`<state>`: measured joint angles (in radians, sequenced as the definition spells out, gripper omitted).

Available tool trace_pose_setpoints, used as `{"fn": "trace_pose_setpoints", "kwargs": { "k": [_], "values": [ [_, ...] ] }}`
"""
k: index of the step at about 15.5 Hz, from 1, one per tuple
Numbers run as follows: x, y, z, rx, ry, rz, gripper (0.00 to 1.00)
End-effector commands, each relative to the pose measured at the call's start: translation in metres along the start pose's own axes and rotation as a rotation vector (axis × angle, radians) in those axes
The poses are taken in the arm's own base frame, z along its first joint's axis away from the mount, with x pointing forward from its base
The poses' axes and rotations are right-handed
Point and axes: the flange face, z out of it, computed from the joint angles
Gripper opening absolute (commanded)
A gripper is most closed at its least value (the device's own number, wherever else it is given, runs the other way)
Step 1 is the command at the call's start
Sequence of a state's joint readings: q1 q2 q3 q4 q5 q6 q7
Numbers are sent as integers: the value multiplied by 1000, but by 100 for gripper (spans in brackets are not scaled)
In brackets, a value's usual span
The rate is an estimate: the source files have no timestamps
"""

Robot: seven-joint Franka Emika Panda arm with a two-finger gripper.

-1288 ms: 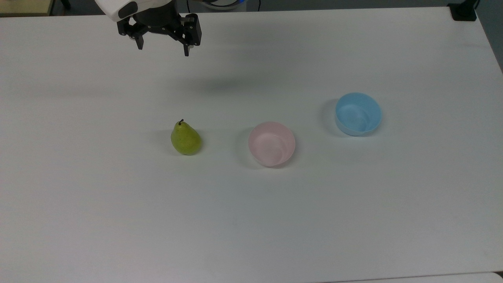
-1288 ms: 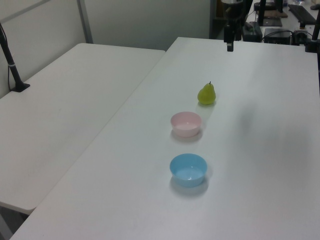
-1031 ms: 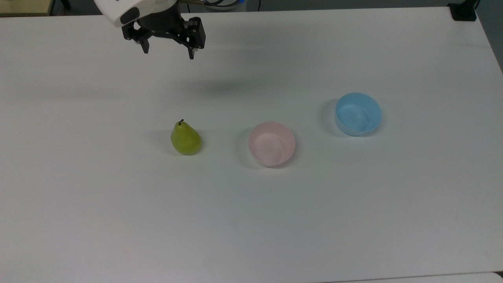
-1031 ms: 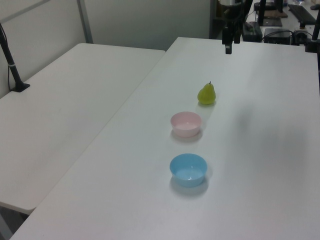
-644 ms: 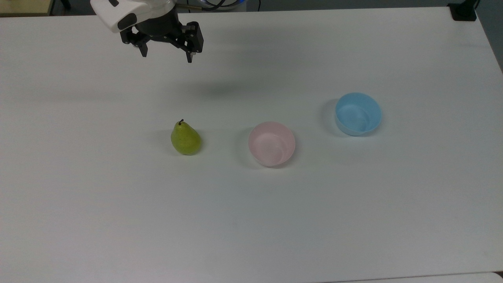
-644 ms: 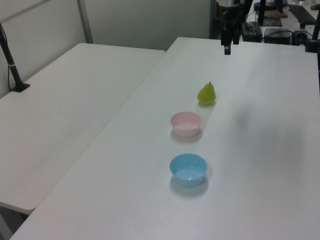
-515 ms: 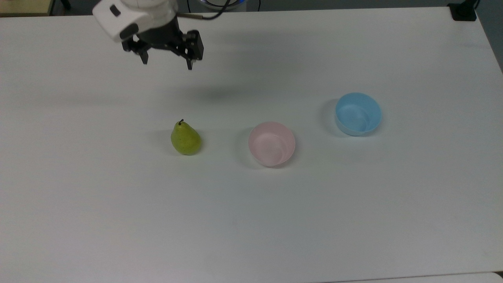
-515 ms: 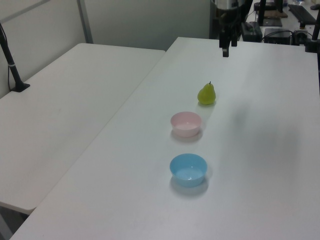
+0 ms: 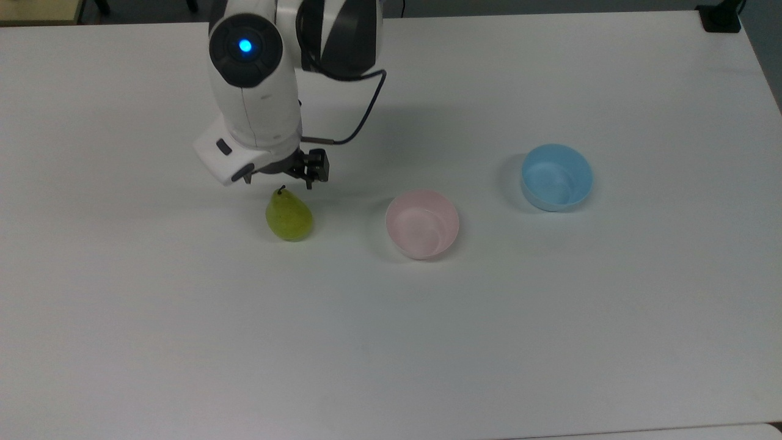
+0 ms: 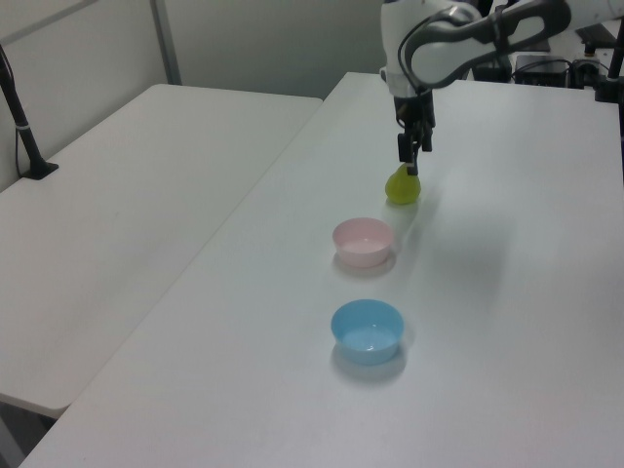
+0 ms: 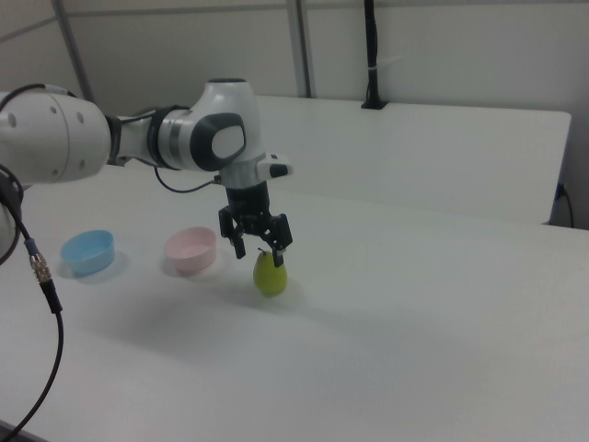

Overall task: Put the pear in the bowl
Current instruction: 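Close the gripper on the green pear and lift it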

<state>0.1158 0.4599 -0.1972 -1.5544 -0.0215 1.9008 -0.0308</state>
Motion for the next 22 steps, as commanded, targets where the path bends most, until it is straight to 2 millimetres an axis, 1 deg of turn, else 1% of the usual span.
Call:
{"fn": "trace_pose_setpoints", "kwargs": {
  "k": [1, 2, 3, 4, 5, 6, 7, 8, 9, 10, 11, 12, 13, 14, 15, 16, 18, 19, 20, 21, 22],
  "values": [
    [13, -7, 17, -14, 30, -32, 100],
    [17, -10, 25, -15, 38, -31, 100],
    [20, -12, 29, -17, 52, -32, 100],
    [22, -19, 37, -21, 50, -43, 100],
    [23, -22, 41, -24, 47, -46, 100],
    [25, -22, 45, -29, 52, -49, 97],
    [27, -21, 47, -31, 64, -49, 92],
    [28, -21, 46, -32, 71, -50, 81],
    [28, -21, 45, -31, 73, -53, 62],
    [27, -21, 45, -30, 72, -52, 47],
    [27, -22, 43, -30, 70, -55, 36],
    [26, -22, 42, -29, 70, -56, 30],
    [25, -19, 35, -29, 76, -51, 28],
    [22, -15, 15, -22, 100, -41, 28],
    [18, -14, 4, -15, 100, -34, 28],
    [11, -12, -15, -7, 97, -30, 28],
    [6, -9, -52, 5, 131, -19, 28],
    [5, -8, -62, 16, 141, -12, 28],
    [4, -10, -71, 26, 156, -10, 28],
    [3, -18, -77, 30, 165, -15, 28],
    [3, -34, -80, 29, 169, -14, 28]
  ]
}}
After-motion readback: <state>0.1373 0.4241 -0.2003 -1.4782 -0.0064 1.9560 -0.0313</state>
